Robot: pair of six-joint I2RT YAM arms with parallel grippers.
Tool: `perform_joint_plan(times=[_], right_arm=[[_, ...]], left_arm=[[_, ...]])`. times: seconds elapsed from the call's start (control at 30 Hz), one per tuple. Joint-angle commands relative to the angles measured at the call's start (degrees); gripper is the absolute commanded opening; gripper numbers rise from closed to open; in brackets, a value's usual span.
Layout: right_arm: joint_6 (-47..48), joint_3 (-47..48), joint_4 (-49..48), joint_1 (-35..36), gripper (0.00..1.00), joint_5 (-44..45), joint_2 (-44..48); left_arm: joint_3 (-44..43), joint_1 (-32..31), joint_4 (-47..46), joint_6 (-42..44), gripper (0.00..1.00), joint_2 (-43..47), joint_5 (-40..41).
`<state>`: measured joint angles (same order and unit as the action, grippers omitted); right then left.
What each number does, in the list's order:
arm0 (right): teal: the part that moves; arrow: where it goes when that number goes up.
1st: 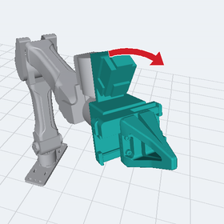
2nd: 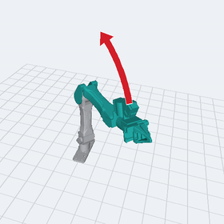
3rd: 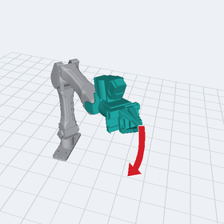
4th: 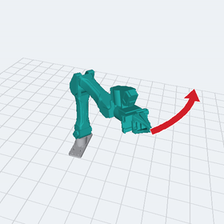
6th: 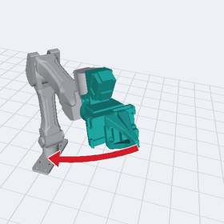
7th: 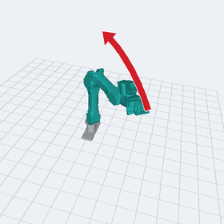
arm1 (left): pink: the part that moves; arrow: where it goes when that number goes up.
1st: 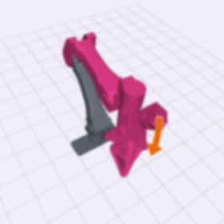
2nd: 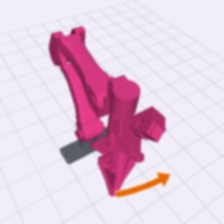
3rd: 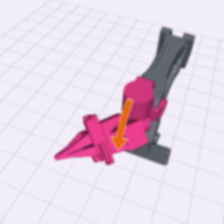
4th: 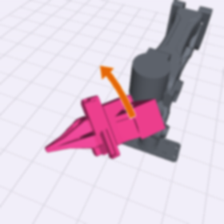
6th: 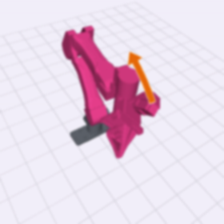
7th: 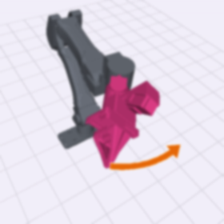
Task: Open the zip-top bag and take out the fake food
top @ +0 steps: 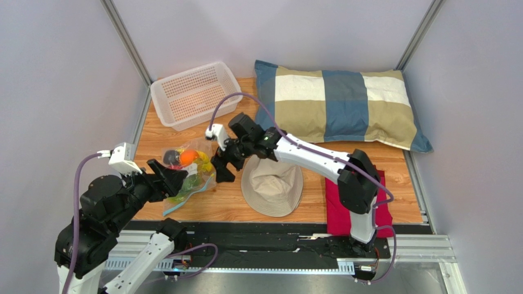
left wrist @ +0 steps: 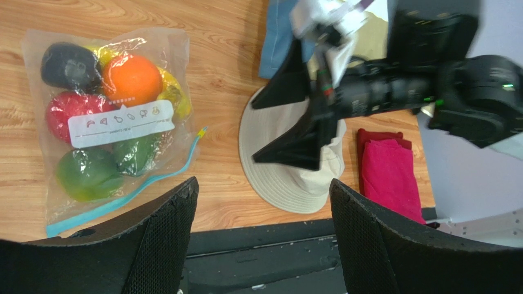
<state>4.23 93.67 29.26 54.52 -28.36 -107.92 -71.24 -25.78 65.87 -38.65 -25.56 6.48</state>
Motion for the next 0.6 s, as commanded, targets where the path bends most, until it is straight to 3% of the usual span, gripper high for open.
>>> perform_joint_plan(times=[0.0,0.2,0.3,0.57], right_arm=[[13.25,-2.34,-9.80,3.21,0.90,-5.76,-2.29],[21.16,-9.10,-24.12,6.56,0.93,0.58,-5.02],[21.87,-8.16,-28.54,6.74,0.93,3.38,-8.00],[30.13,-2.00,-28.47,7.18,0.90,4.89,-15.30]], left_arm=[[-3.28,-0.15,3.21,1.47,0.81,-1.94,-3.40],[-4.61,-0.15,5.33,2.27,0.79,-4.32,-5.51],[-5.31,-0.15,5.85,2.88,0.79,-5.37,-7.17],[-6.45,-0.15,9.28,4.55,0.78,-7.13,-8.07]])
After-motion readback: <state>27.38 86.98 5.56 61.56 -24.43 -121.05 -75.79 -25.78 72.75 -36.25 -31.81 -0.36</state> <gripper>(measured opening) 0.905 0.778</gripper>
